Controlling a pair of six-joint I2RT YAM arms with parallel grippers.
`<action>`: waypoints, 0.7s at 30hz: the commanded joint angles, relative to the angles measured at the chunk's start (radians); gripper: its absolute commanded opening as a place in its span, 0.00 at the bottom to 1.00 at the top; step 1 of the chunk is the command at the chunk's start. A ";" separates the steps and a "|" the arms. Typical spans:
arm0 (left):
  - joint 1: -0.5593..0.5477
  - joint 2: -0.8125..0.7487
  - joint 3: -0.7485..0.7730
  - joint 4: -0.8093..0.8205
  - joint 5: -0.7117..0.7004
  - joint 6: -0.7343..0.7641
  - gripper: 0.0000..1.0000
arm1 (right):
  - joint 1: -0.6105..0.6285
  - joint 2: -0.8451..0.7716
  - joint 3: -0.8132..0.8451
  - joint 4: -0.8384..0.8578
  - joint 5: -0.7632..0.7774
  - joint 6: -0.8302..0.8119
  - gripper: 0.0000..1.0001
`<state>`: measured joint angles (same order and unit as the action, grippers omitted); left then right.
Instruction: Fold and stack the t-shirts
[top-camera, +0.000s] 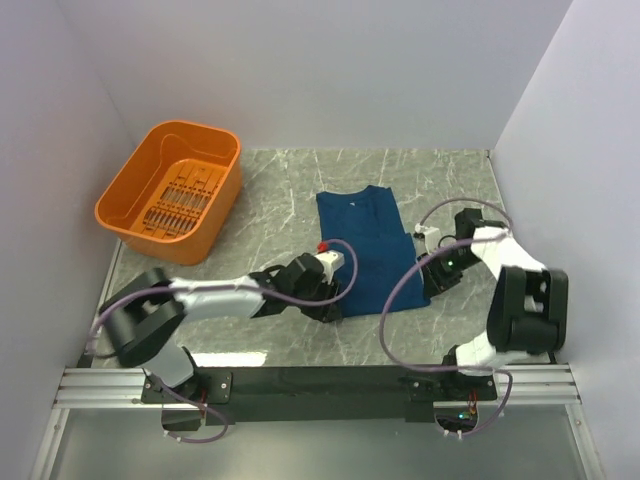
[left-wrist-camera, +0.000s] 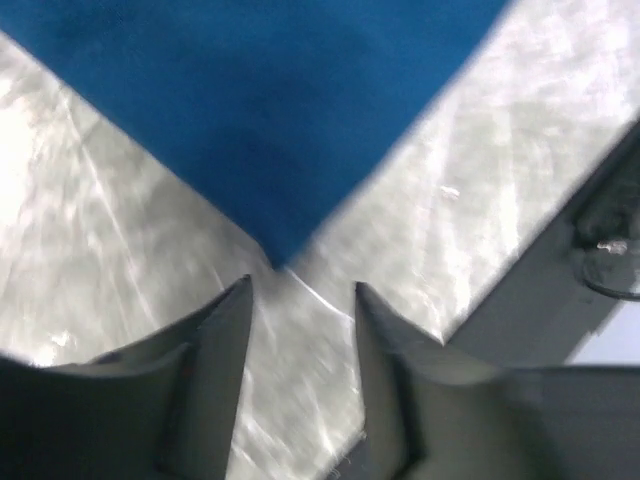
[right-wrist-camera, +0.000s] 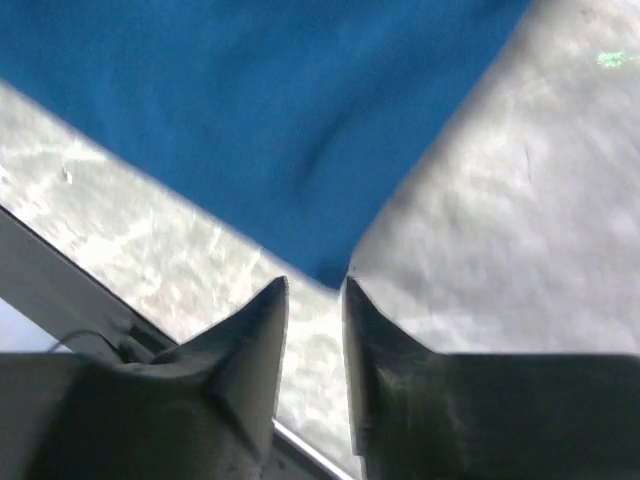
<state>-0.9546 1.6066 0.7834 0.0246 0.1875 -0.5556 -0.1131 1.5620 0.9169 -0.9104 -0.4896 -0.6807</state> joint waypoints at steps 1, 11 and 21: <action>-0.047 -0.213 -0.019 -0.021 -0.160 -0.043 0.52 | -0.016 -0.176 -0.010 -0.024 0.057 -0.104 0.40; -0.116 -0.462 -0.038 0.002 -0.149 0.478 0.83 | -0.045 -0.561 -0.148 -0.062 -0.242 -0.915 0.74; -0.211 -0.289 -0.118 0.146 -0.085 0.934 0.78 | -0.043 -0.405 -0.257 -0.058 -0.139 -1.321 0.77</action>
<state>-1.1534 1.2797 0.6647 0.0780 0.0681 0.2249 -0.1513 1.1072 0.6361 -0.9611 -0.6567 -1.8317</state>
